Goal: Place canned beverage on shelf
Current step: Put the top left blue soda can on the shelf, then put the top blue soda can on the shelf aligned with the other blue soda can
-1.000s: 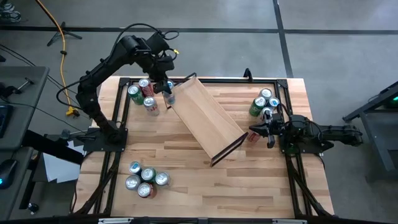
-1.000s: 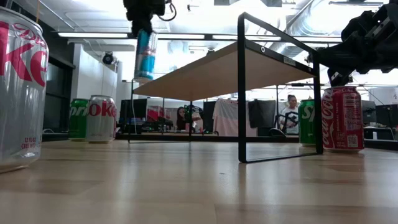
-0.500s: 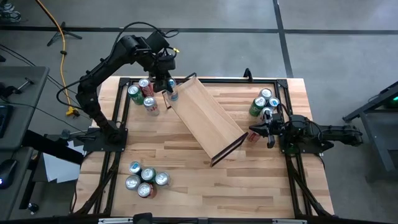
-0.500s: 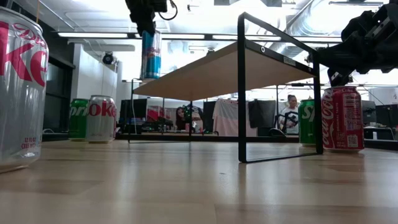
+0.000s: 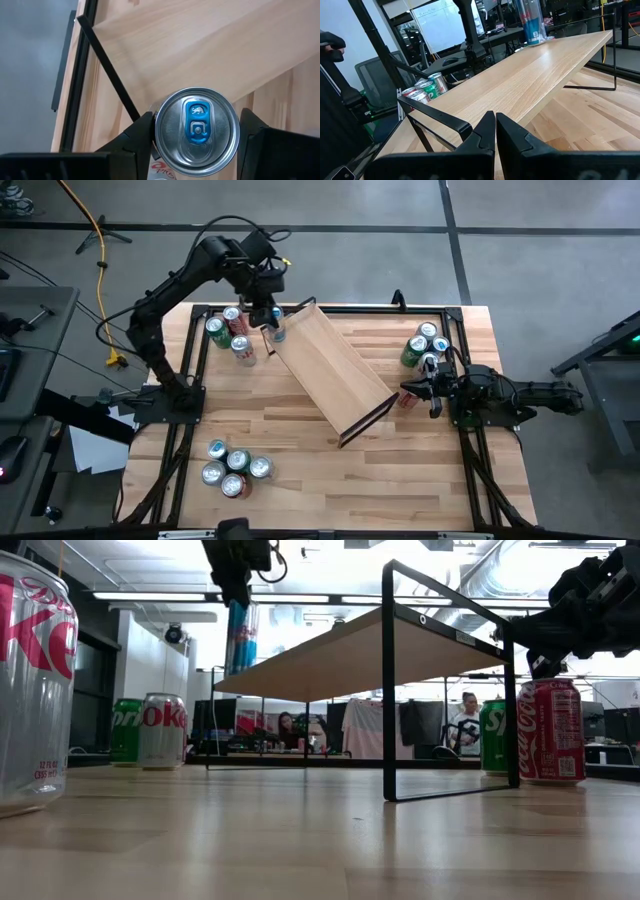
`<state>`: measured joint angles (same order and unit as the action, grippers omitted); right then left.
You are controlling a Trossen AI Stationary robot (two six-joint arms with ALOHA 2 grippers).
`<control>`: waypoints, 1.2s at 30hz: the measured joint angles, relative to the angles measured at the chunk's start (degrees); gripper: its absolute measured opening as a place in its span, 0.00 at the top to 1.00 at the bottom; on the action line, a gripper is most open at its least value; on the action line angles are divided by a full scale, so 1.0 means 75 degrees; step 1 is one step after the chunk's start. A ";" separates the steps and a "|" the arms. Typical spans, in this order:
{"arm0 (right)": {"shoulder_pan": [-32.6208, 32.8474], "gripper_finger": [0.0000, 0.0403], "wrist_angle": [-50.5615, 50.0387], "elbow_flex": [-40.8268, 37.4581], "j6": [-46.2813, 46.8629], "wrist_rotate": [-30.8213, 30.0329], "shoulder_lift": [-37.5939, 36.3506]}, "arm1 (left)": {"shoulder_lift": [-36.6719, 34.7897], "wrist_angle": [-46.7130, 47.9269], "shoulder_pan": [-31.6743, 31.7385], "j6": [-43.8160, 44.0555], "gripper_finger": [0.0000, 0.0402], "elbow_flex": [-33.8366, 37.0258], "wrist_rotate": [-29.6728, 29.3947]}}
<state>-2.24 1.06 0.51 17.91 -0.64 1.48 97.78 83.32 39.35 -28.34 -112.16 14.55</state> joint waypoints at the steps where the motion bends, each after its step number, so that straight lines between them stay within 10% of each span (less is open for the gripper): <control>1: -0.0001 1.00 0.0000 0.0000 0.0000 0.0000 0.0000 | 0.0026 0.0002 0.0000 0.0005 0.68 0.0000 -0.0004; 36: -0.0001 1.00 0.0000 0.0000 0.0000 0.0000 0.0001 | 0.0009 0.0027 0.0006 0.0424 0.41 -0.0250 -0.0143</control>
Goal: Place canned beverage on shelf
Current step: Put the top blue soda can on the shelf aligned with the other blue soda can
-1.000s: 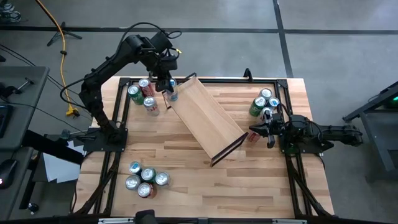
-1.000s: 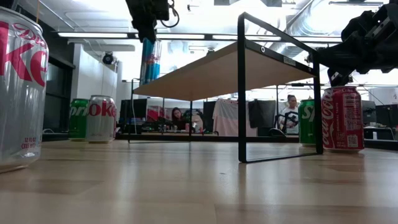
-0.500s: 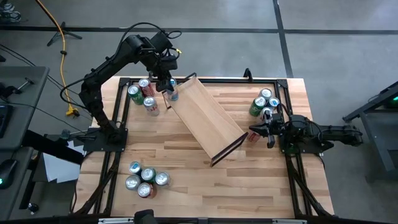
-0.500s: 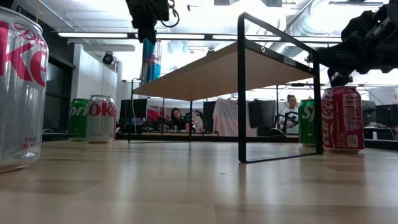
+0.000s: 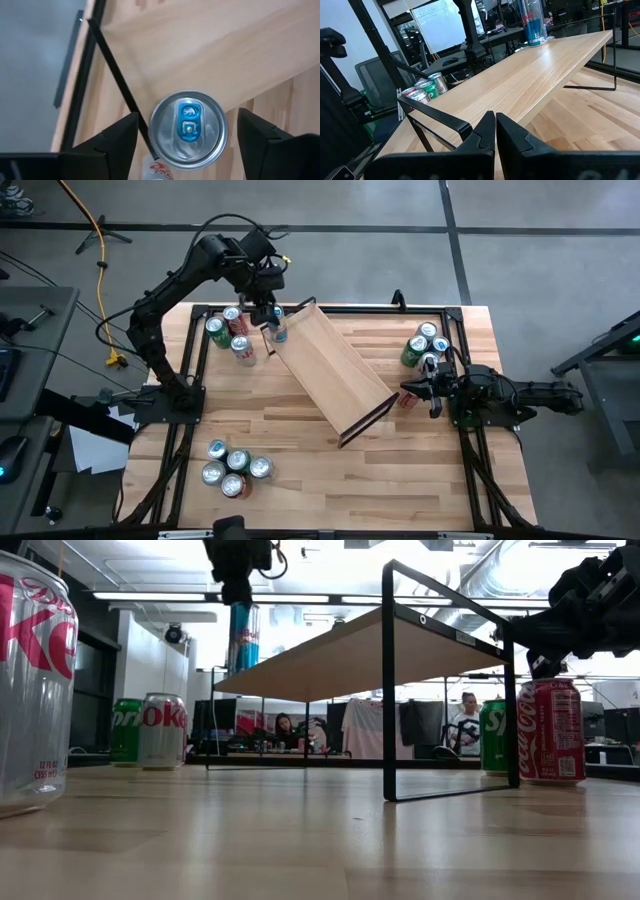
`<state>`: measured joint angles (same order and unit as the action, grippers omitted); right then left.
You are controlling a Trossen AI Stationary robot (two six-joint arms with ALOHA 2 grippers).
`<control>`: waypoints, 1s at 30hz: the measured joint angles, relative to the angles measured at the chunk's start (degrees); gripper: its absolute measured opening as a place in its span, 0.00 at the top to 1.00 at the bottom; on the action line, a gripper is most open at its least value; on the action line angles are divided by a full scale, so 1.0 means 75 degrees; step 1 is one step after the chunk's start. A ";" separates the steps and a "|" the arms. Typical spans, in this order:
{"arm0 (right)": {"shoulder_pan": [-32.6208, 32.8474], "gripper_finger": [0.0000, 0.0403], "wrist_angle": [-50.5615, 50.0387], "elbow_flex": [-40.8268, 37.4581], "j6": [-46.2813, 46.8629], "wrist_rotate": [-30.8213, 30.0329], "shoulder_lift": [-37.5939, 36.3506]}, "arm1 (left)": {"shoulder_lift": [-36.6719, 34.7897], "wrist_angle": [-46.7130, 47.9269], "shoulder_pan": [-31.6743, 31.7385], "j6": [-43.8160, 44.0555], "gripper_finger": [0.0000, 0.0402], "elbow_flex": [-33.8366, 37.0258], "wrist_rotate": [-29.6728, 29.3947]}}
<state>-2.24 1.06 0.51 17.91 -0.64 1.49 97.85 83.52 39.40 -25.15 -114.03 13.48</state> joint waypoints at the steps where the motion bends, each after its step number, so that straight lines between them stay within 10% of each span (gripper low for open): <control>1: 0.0000 1.00 0.0000 0.0000 0.0000 0.0000 -0.0001 | -0.0001 0.0001 0.0000 0.0003 0.41 -0.0086 -0.0045; 16: 0.0003 1.00 -0.0003 0.0000 0.0000 0.0000 -0.0002 | -0.0183 -0.0621 -0.0032 0.1904 0.40 -0.1707 0.0806; 24: 0.0001 1.00 -0.0001 0.0000 0.0000 0.0000 0.0000 | -0.1342 -0.2577 -0.1269 0.2917 0.41 -0.0720 0.1440; 30: 0.0000 1.00 -0.0001 0.0000 0.0000 0.0000 -0.0001 | -0.2731 -0.4376 -0.2576 0.3393 0.41 0.1071 -0.0374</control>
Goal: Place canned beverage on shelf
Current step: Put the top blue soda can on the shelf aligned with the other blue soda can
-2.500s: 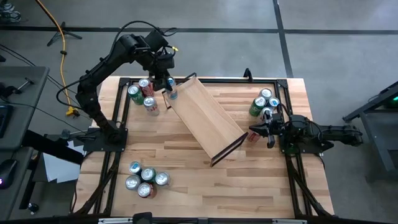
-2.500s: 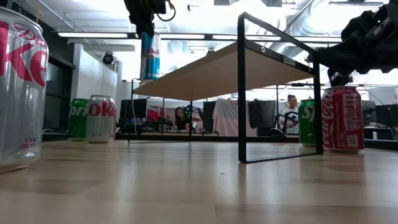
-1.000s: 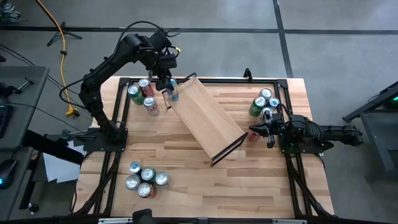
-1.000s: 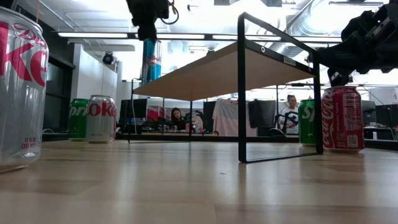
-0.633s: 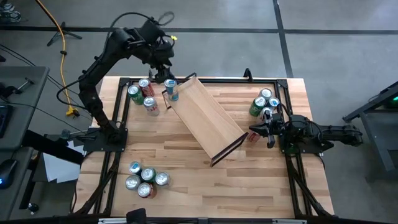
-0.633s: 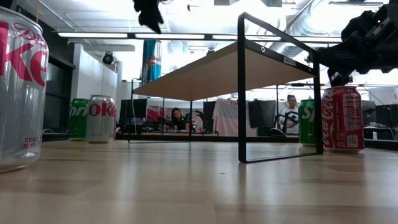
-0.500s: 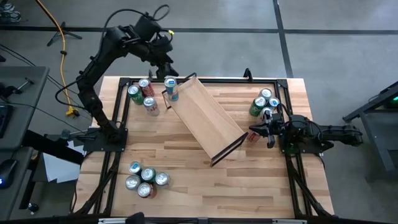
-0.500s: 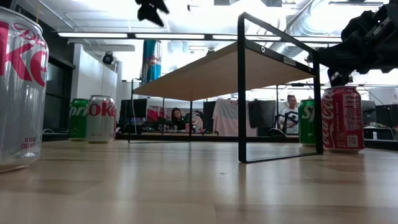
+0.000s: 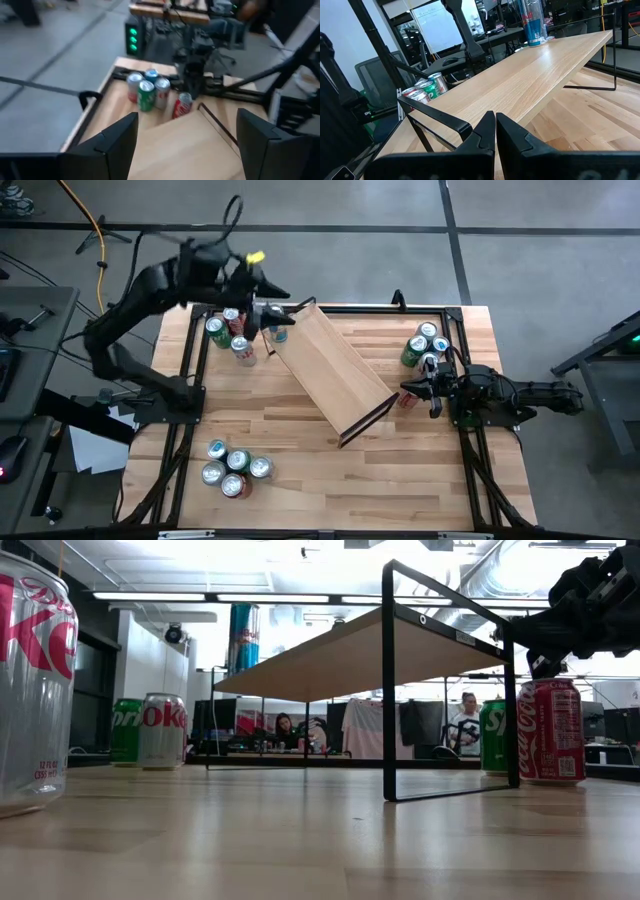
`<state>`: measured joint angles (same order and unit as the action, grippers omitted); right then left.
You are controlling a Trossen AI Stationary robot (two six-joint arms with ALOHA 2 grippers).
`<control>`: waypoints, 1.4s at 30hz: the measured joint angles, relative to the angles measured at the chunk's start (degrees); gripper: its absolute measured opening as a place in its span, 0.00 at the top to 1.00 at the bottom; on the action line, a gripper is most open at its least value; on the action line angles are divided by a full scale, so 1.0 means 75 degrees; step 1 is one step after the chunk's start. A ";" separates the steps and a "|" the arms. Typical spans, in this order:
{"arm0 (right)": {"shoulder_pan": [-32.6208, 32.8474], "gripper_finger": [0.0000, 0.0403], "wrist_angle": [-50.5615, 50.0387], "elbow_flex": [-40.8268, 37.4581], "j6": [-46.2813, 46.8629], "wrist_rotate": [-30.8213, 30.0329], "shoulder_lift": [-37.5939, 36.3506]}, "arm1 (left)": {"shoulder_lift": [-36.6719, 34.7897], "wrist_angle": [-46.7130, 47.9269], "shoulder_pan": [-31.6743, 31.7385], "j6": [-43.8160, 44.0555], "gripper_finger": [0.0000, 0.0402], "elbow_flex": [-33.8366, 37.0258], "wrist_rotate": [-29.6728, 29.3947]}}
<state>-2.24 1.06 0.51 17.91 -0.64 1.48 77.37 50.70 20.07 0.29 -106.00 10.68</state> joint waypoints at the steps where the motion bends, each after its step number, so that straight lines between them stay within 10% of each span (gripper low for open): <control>1: 0.0000 1.00 0.0000 0.0000 0.0000 0.0000 0.0002 | -0.0243 -0.0323 -0.0172 0.0092 0.41 0.0369 -0.0276; 10: 0.0001 1.00 0.0575 0.0000 0.1653 -0.0484 0.0002 | -0.2309 -0.3668 -0.0983 0.1471 0.41 0.3571 -0.1055; 16: -0.0003 1.00 0.2810 0.0000 0.4921 -0.3245 -0.0001 | -0.2897 -0.4349 -0.1285 0.1741 0.41 0.4442 -0.1701; 21: -0.0003 1.00 0.4133 0.0030 0.5006 -0.4724 0.0014 | -0.2932 -0.4319 -0.1352 0.1669 0.41 0.4544 -0.1804; 27: -0.0003 1.00 0.5110 0.1239 0.3239 -0.3818 0.1021 | -0.2959 -0.4508 -0.1331 0.1312 0.41 0.4541 -0.1806; 35: -0.0003 1.00 0.3690 0.4266 0.0134 -0.3730 0.3386 | -0.2956 -0.4716 -0.1323 0.0506 0.41 0.4541 -0.1807; 42: -0.0003 0.99 -0.1560 0.7127 -0.0187 -0.4942 0.4625 | -0.2956 -0.4738 -0.1323 0.0529 0.41 0.4541 -0.1804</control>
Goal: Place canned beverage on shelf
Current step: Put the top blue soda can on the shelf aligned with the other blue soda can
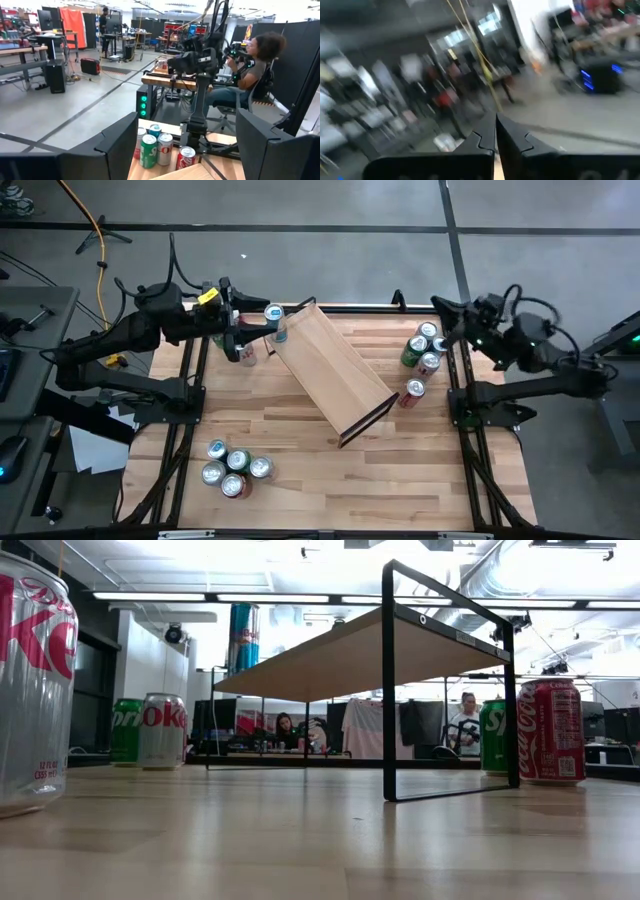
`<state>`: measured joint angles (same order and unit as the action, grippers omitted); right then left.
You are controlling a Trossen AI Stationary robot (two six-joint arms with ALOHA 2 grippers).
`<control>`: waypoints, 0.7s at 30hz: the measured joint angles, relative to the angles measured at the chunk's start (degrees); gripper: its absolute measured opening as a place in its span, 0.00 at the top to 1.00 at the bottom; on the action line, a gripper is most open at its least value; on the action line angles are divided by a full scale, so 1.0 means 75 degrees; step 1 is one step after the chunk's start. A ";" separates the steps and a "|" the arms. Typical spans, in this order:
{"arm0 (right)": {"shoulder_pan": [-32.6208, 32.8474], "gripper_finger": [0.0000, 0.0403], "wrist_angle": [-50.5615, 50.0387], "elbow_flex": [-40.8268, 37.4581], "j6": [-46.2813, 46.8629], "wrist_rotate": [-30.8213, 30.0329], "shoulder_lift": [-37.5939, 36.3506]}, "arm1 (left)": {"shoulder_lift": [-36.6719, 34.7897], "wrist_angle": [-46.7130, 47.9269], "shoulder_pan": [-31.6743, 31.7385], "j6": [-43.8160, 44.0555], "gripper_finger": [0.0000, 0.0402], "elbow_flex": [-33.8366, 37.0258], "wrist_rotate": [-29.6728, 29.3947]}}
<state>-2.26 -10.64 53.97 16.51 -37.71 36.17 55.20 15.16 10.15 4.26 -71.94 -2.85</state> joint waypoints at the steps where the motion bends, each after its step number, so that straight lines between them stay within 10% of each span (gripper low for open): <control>1: 0.0000 0.98 -0.0733 0.0362 0.0084 -0.0082 0.0183 | -0.0002 0.0008 0.0000 -0.0001 0.41 0.0000 0.0000; 10: -0.0003 0.64 -0.6149 0.2365 0.2426 -0.0704 0.1478 | 0.0000 0.0032 0.0000 -0.0001 0.41 0.0000 0.0000; 21: -0.1651 0.25 -1.0575 0.1729 0.6970 0.0604 0.2116 | 0.0000 0.0271 0.0000 0.0000 0.41 0.0000 0.0003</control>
<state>-14.65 -89.95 66.94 68.78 -33.18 52.04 55.20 17.19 10.15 4.25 -71.94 -2.83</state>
